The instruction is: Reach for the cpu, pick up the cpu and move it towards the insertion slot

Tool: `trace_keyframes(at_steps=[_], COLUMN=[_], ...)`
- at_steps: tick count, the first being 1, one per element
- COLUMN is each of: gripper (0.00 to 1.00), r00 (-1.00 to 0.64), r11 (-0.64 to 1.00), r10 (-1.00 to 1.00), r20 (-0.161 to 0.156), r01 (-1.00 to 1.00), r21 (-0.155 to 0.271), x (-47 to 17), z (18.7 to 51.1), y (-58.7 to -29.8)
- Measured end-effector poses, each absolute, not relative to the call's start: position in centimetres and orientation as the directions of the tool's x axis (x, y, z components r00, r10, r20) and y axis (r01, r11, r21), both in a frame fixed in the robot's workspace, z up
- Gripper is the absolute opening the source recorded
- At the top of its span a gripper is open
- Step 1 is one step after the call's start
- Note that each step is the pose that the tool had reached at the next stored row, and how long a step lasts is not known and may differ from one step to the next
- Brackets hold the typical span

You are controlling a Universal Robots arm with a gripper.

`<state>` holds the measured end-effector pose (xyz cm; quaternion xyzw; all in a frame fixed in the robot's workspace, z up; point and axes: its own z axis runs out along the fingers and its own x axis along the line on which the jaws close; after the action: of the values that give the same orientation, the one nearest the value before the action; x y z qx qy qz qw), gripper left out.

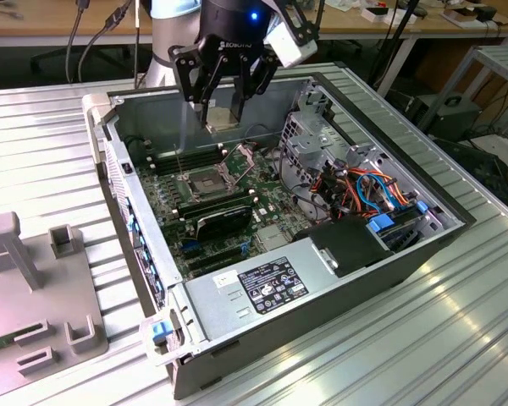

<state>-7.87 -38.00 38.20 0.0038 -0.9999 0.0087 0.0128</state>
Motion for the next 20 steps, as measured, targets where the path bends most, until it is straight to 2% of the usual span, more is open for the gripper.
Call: trace_keyframes(at_steps=[16, 20], gripper=[0.55, 0.55], r00=[-1.000, -0.999], r11=[1.000, 1.000], r10=[-0.007, -0.024], r20=[0.026, 0.023], r01=[-0.008, -0.025], r21=[-0.017, -0.017], x=[-7.67, -7.67], z=[38.20, 38.12], y=[-37.99, -37.10])
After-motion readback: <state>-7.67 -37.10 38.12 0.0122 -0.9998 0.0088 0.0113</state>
